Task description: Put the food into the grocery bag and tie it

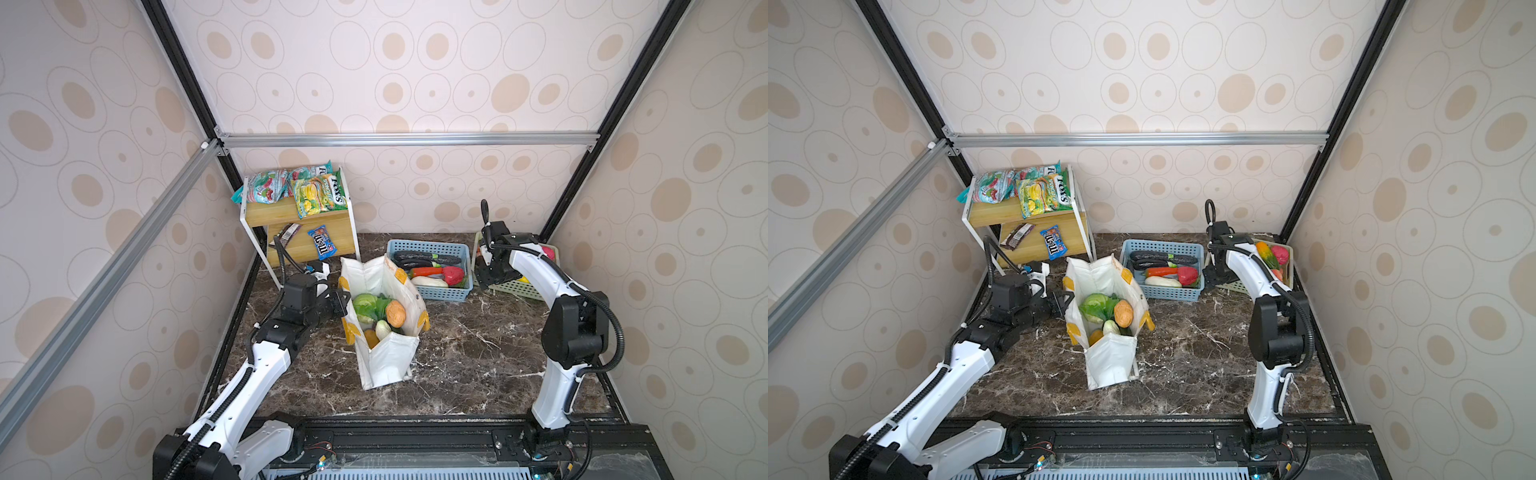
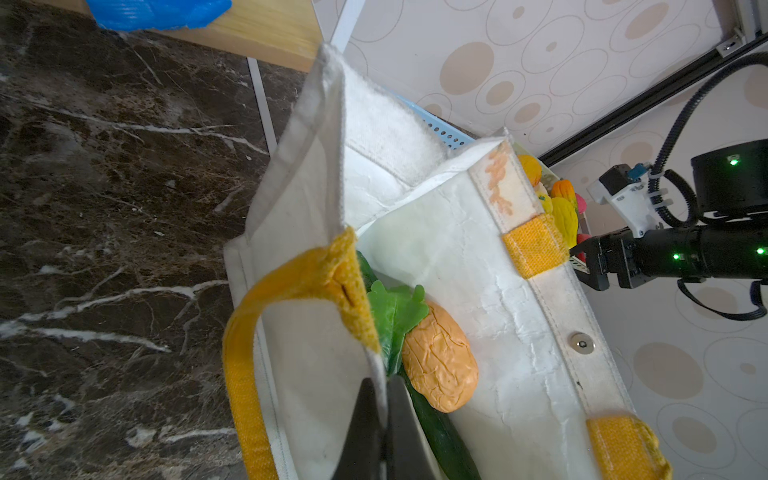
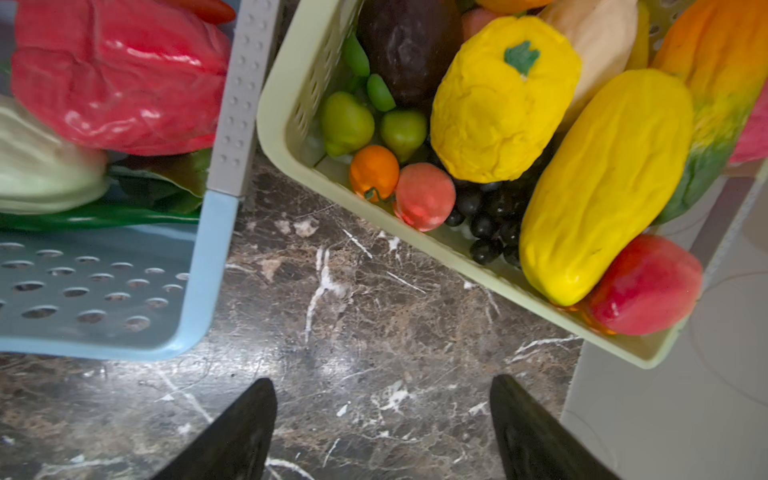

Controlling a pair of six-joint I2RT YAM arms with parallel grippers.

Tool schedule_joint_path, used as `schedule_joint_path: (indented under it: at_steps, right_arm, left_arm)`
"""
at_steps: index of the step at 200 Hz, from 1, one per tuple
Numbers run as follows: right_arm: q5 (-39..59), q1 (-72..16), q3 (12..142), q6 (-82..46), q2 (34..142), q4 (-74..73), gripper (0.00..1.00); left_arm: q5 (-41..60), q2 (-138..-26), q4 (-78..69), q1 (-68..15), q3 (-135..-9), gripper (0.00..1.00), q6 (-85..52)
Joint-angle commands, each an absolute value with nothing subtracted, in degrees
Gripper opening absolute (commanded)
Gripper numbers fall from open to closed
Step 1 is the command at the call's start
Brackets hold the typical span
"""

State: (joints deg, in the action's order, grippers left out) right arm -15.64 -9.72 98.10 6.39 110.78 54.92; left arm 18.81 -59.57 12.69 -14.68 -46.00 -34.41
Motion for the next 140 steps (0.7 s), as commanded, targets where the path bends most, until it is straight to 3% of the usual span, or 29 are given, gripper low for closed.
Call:
schedule_joint_path:
  at_steps: [1,140]
  right_arm:
    - [-20.20,-9.08,100.74,12.20,112.68,55.87,0.84]
    - [-16.94,-4.60,113.20,10.86,125.95,58.17,0.84]
  left_arm:
    - [18.22,-58.27,12.88,-14.70,-47.91,0.00,-33.61]
    - [16.91,-59.82,17.84,-14.73,-52.15,0.00,-31.73]
